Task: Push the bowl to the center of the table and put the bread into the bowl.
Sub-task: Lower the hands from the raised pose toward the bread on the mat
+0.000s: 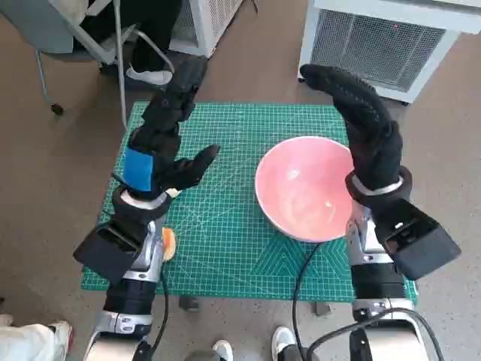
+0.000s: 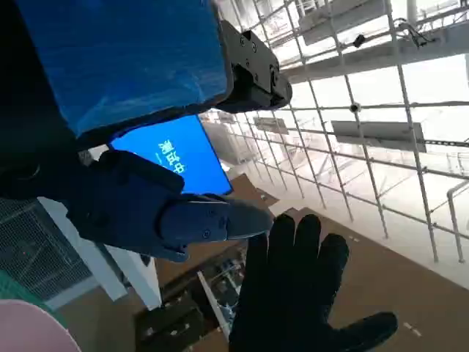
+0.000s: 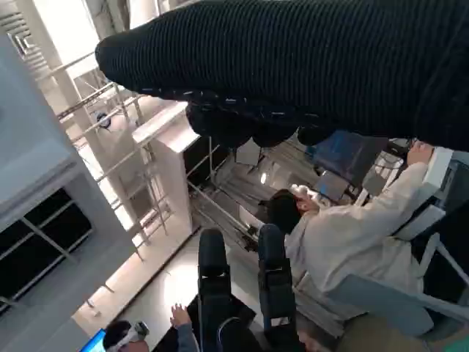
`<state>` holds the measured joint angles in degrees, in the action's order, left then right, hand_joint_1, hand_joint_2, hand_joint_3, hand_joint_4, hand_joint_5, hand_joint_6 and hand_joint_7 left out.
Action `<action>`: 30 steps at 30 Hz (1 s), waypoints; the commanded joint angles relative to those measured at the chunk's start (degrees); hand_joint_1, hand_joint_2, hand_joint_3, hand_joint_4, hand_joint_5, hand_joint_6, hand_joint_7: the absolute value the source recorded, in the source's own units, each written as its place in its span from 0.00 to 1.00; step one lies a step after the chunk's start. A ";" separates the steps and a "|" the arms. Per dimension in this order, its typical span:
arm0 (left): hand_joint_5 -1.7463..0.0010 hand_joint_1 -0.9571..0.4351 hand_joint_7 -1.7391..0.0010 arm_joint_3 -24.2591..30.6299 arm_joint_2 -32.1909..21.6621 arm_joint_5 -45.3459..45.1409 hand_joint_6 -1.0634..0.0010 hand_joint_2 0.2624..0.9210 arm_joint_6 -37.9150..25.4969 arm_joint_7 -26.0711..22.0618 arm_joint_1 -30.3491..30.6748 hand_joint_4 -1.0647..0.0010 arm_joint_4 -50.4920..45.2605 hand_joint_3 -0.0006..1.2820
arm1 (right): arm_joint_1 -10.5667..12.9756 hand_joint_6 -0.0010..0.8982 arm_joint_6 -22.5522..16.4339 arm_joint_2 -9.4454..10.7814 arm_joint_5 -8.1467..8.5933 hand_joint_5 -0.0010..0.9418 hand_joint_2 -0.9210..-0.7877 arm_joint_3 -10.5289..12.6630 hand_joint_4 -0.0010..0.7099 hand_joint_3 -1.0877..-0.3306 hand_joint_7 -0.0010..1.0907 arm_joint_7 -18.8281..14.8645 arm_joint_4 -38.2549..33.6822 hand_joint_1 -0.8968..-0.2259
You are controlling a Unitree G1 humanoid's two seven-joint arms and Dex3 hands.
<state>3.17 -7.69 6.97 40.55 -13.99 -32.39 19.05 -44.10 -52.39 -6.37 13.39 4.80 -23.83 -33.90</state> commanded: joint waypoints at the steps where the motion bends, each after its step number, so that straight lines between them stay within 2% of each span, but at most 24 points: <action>1: 0.99 0.33 0.98 0.24 -0.38 0.36 0.62 1.00 -0.13 -0.32 -0.73 0.70 -1.03 0.22 | 1.25 0.00 0.73 0.20 0.38 0.03 0.00 0.32 0.35 0.37 0.52 0.04 -0.21 0.54; 13: 0.99 0.32 0.98 0.20 -0.50 1.22 0.62 1.00 -0.25 -1.15 -0.62 0.69 -1.03 0.22 | 1.11 0.00 0.44 0.47 1.19 0.02 0.00 0.22 0.35 0.38 0.53 -0.64 -0.80 0.54; 21: 0.99 0.33 0.99 0.19 -0.41 1.37 0.62 1.00 -0.47 -1.48 -0.56 0.69 -1.18 0.22 | 1.30 0.00 0.32 0.30 0.96 0.02 0.00 0.36 0.35 0.38 0.53 -0.35 -0.41 0.53; 26: 1.00 0.33 0.99 0.18 -0.36 1.17 0.62 1.00 -0.24 -1.44 -0.37 0.69 -1.00 0.21 | 2.02 0.00 1.22 -0.84 1.60 0.02 0.00 1.16 0.34 0.36 0.53 -0.25 1.24 0.54; 30: 1.00 0.34 0.99 0.29 -0.59 1.06 0.62 1.00 0.00 -1.50 -0.07 0.69 -1.06 0.21 | 3.21 0.00 2.46 -2.33 2.58 0.01 0.00 2.56 0.32 0.29 0.51 -0.10 3.54 0.56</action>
<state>3.17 -8.00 7.71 40.29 -15.21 -32.39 19.04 -43.04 -51.20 -7.09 14.85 6.15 -23.93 -31.52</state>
